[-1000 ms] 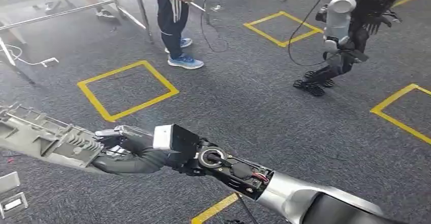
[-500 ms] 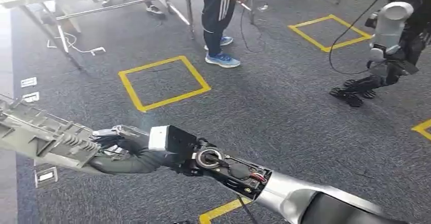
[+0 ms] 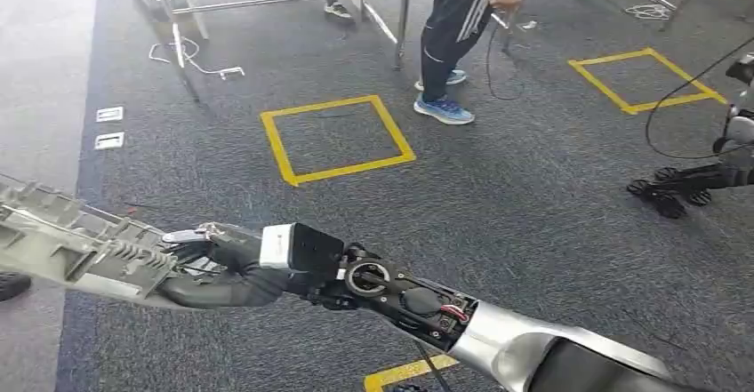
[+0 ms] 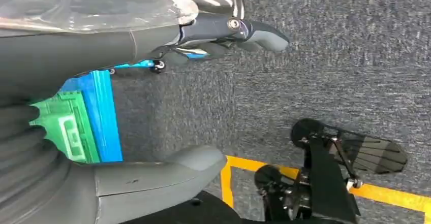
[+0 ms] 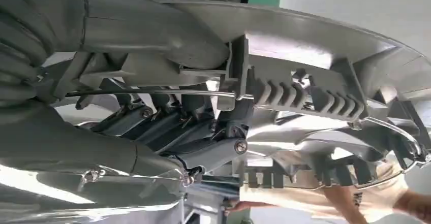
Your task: Take the parts from the cabinet and place them on the table.
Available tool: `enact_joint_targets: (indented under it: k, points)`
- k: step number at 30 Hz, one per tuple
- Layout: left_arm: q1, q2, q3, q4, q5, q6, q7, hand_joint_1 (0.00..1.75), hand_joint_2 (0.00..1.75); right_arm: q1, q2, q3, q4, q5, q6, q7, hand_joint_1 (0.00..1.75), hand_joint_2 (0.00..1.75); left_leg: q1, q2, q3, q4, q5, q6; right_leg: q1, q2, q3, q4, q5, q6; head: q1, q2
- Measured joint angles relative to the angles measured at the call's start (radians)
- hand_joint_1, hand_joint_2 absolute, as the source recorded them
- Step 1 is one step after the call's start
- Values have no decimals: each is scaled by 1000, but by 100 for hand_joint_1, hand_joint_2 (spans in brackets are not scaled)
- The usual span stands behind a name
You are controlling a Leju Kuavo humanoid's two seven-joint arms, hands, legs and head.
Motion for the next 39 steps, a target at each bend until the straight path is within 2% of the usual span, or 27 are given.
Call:
enact_joint_targets:
  k: [1,3,4,5,6,8,9,10,11,13,14,15,16,18,19,20,21,22,23,26,28,30,32,33,39]
  points:
    - [0,0,0,0,0,-1,0,0,175,1,0,0,0,2,0,1,175,175,-1,-13,1,0,0,0,1,2,23,-55,38,-6,0,0]
    - [-1,-1,-1,0,-3,-4,1,0,175,0,0,0,-1,2,1,1,175,175,-4,-30,4,1,0,0,7,20,114,-258,143,-25,0,0]
    - [0,-5,-2,0,-3,-6,3,0,175,0,0,0,-1,-2,5,0,175,175,-1,-35,1,1,0,0,10,40,138,-323,160,-36,0,0]
    - [-2,-4,-2,0,-3,-6,3,0,175,0,0,0,-1,-13,11,1,175,175,-7,-45,-4,7,1,-4,6,40,145,-344,159,-35,0,0]
    - [-1,-4,-3,0,-3,-6,3,0,175,1,0,0,-1,-22,15,4,175,175,0,-46,-8,4,4,-10,12,39,142,-342,160,-34,1,0]
    - [2,-3,-8,0,-3,-6,3,0,175,1,0,-1,-1,-34,14,14,175,175,3,-50,-7,-3,7,-21,13,36,144,-346,165,-41,1,0]
    - [2,2,-11,0,-2,-5,3,0,175,1,0,-1,-1,-37,14,17,175,175,0,-41,-9,2,2,-24,1,29,151,-361,174,-45,2,0]
    - [1,-1,-13,0,0,-5,4,0,175,3,0,-2,0,-40,11,19,175,175,-1,2,-21,32,-23,-31,2,24,154,-367,177,-48,0,0]
    - [-1,-1,-15,0,0,-6,4,0,175,3,0,-5,0,-43,11,18,175,175,2,25,-51,97,-64,-37,2,19,153,-367,179,-49,-4,0]
    - [-6,-1,-16,0,-1,-5,4,0,175,6,0,-9,0,-45,11,17,175,175,6,43,-132,272,-141,-50,2,8,151,-365,178,-49,-5,0]
    - [-6,-1,-16,0,0,-5,4,0,175,7,0,-9,1,-45,11,17,175,175,7,44,-159,331,-155,-54,2,2,150,-365,178,-49,-5,0]
    - [-6,-1,-17,0,0,-5,4,0,175,8,0,-9,3,-45,11,17,175,175,9,45,-159,332,-144,-56,1,-2,150,-364,178,-48,-5,0]
    - [-6,1,-17,0,0,-6,4,0,175,9,0,-9,3,-45,11,18,175,175,11,45,-131,280,-110,-57,1,-4,151,-364,176,-46,-5,0]
    - [-5,4,-17,0,0,-5,4,0,175,9,0,-10,3,-45,12,18,175,175,13,51,-26,82,-22,-56,1,-7,154,-360,173,-40,-5,0]
    - [-6,4,-18,0,0,-5,4,0,175,9,0,-10,3,-45,12,18,175,175,13,63,12,3,-13,-55,3,-10,153,-357,169,-35,-5,0]
    - [-8,3,-18,0,0,-5,4,0,175,8,0,-12,3,-45,12,18,175,175,4,56,14,-1,-12,-40,11,-11,148,-353,167,-29,-6,0]
    - [-9,3,-19,0,0,-6,4,0,175,8,0,-13,3,-45,12,17,175,175,12,54,14,-4,-11,-35,13,-10,144,-350,160,-34,-2,0]
    - [-9,1,-21,0,0,-6,4,0,175,8,0,-14,3,-45,12,18,175,175,10,53,14,-4,-12,-36,14,-11,147,-350,157,-59,0,0]
    - [-8,0,-23,0,0,-6,4,0,175,8,-1,-15,3,-45,12,18,175,175,8,52,15,-4,-12,-36,15,-10,148,-350,162,-64,0,0]
    - [-6,0,-25,0,0,-6,5,0,175,8,-2,-16,3,-45,13,16,175,175,2,51,14,-3,-13,-32,12,-10,150,-354,165,-59,0,0]
    - [-6,1,-26,0,0,-6,6,0,175,8,-2,-17,3,-45,14,16,175,175,0,51,14,-3,-14,-25,11,-11,151,-357,167,-56,0,0]
    - [-6,1,-28,0,0,-6,6,0,175,8,-2,-17,3,-43,11,16,175,175,-1,51,14,-2,-15,-23,9,-11,153,-360,169,-46,0,0]
    - [-6,0,-31,0,0,-6,7,0,175,9,-2,-17,3,-42,4,16,175,175,-2,51,14,-1,-15,-21,6,-10,153,-362,169,-27,0,0]
    - [-6,0,-32,0,0,-6,7,0,175,9,-2,-18,3,-42,1,16,175,175,-3,51,14,-1,-16,-21,5,-10,153,-362,168,-21,0,0]
    - [-6,1,-41,0,0,-5,11,0,175,12,-3,-25,5,-41,-8,12,175,175,-3,51,14,-1,-15,-19,5,-10,153,-363,169,-20,0,0]
